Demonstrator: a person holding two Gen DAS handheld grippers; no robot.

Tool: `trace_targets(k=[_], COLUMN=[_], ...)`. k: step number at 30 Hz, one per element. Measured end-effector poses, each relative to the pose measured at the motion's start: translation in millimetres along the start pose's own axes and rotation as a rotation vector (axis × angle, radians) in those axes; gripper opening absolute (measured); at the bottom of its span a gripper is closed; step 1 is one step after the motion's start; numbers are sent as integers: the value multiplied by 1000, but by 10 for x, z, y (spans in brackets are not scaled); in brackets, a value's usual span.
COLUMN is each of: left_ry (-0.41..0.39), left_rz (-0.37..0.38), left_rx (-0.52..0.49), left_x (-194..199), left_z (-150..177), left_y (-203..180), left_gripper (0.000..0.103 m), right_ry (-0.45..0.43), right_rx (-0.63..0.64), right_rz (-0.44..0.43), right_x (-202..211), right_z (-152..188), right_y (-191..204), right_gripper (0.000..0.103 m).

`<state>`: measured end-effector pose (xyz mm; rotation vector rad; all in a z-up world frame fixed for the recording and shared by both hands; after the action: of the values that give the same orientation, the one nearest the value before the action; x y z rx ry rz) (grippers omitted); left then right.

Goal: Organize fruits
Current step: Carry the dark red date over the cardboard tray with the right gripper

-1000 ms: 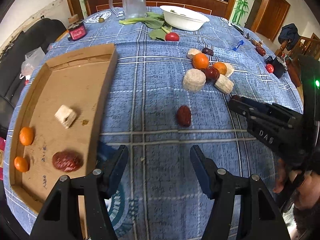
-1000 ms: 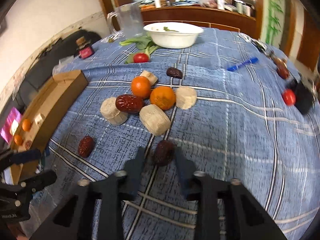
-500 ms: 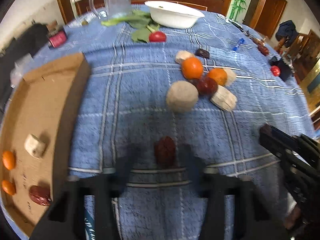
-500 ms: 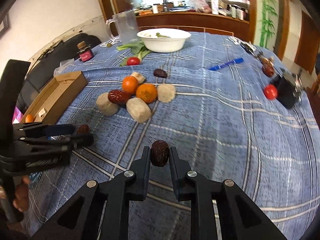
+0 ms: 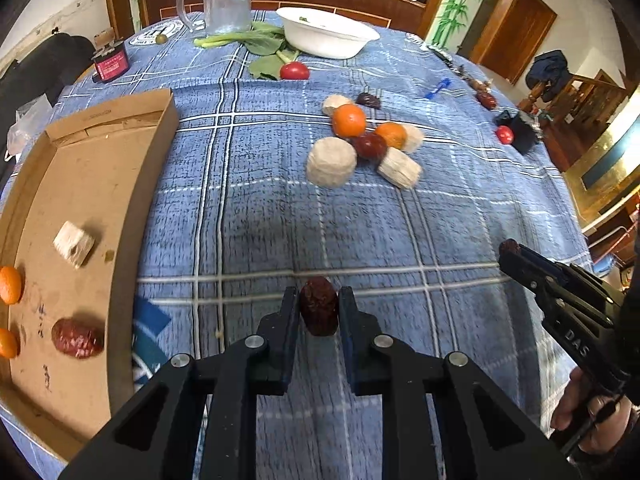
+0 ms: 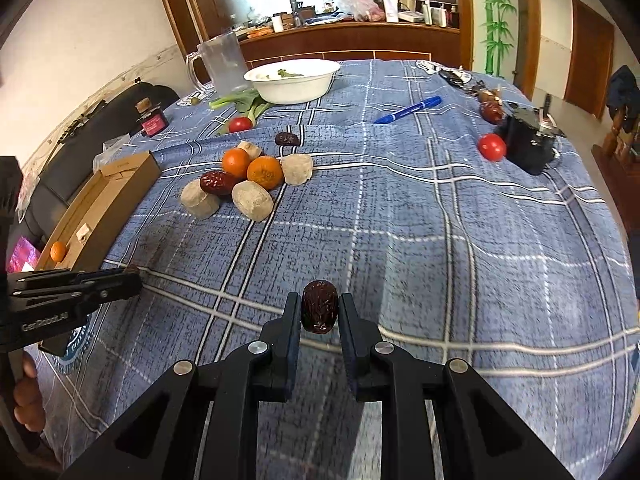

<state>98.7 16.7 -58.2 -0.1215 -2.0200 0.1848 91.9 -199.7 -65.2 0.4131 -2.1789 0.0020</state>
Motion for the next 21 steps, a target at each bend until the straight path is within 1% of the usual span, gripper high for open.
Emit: trace_targets(k=[6,12,16,21], left_ry=[-26,-64,-86,-111], left_rz=[37,50,49,34], left_rx=[-3,5,21,53], left_x=[209,431,558,694], left_z=[80,137,170,196], left_y=[6,99,212,409], left_gripper=[18,19,19,19], right_ry=[3,-1,0,-10], right_rx=[-19,-27,-24,18], right_rz=[17,18,10,-7], right_x=[160,281,309,322], right_z=[144,220,209,119], right_y=[60,192,314,561], right_gripper=[20,20,20,20])
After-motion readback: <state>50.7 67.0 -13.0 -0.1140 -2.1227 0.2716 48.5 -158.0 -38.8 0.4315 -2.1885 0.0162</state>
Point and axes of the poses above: each gripper's, at about its wrist camera, not at the fingertips, and x roughly against the way its jaws point, y to its left, z to its underside, the point moved 2 cm from there along -x, roughly the way its jaws point, and after that the axes turned 3 degrees about x, right-handed, at the moved point
